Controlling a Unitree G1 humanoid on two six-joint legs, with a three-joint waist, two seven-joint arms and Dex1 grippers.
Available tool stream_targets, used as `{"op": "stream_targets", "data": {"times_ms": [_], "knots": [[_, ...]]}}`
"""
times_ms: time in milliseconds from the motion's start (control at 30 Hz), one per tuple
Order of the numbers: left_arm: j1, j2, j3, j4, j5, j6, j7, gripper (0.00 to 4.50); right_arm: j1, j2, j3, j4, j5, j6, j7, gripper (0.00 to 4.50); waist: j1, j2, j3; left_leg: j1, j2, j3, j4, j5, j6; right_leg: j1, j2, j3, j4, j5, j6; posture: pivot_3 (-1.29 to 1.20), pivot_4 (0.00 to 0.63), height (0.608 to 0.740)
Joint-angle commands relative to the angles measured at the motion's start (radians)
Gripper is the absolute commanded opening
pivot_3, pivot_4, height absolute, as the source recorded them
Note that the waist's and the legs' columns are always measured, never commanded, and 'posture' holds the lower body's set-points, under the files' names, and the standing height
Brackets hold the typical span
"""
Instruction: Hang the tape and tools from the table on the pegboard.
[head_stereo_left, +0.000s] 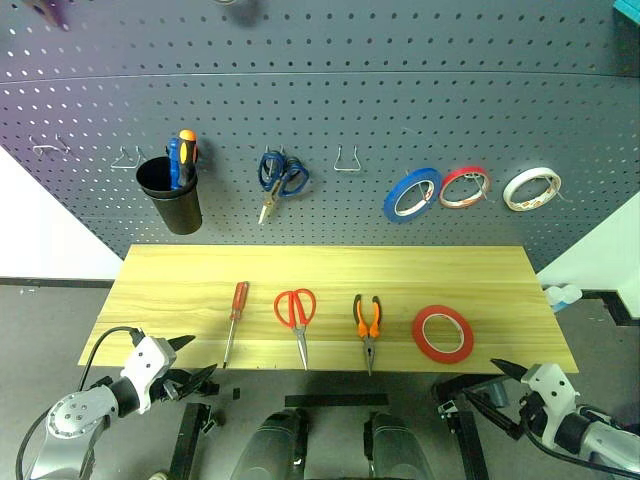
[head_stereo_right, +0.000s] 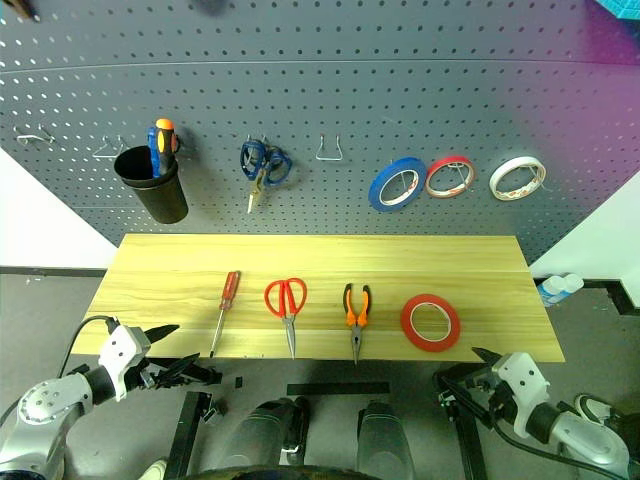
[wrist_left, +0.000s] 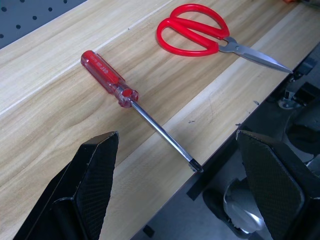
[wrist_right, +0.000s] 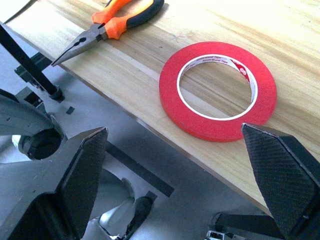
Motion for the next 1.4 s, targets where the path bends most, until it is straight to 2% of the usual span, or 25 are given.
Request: {"op": "stream_targets", "data": {"times_ms": [33,433,800,1033,1400], "knots": [[0.002,0.004,0.006,-0.021,-0.004,-0.003,0.004,3.93,0.001,-0.006,-0.016,-0.01,0.013,-0.009,0.0,4.5,0.0,0.0,0.0,0.0,0.0,0.0,0.0,0.0,0.0,0.0,0.0,0.0,0.0,0.0,0.0,-0.06,0.166,0.733],[-0.003,0.005,0.005,-0.024,-0.007,0.0,0.0,3.93,0.01,0.01,0.006,-0.066,0.008,0.008,-0.024,4.5,-0.001,0.0,0.0,0.0,0.0,0.0,-0.001,0.0,0.0,0.0,0.0,0.0,-0.001,0.0,0.0,-0.06,0.166,0.733],[-0.012,-0.004,-0.024,-0.095,-0.011,0.011,-0.015,3.93,-0.036,0.004,0.085,-0.212,-0.049,0.194,-0.108,4.5,0.001,0.0,0.0,0.0,0.0,0.0,-0.001,0.0,0.0,0.0,0.0,0.0,-0.002,0.0,0.0,-0.06,0.166,0.733],[-0.082,-0.035,-0.132,-0.159,0.039,0.026,-0.026,3.93,-0.131,0.042,0.199,-0.247,-0.148,0.298,-0.212,4.5,0.002,0.0,0.0,0.0,-0.001,0.0,0.0,0.0,0.0,0.0,0.0,-0.001,-0.001,0.001,0.001,-0.05,0.163,0.733],[-0.243,-0.094,-0.279,-0.155,0.097,0.088,-0.033,3.93,-0.257,0.074,0.275,-0.223,-0.215,0.46,-0.308,4.5,0.002,0.0,0.0,0.0,-0.001,-0.001,0.0,0.001,0.0,-0.001,0.002,-0.003,0.0,0.004,0.007,-0.06,0.146,0.733]]}}
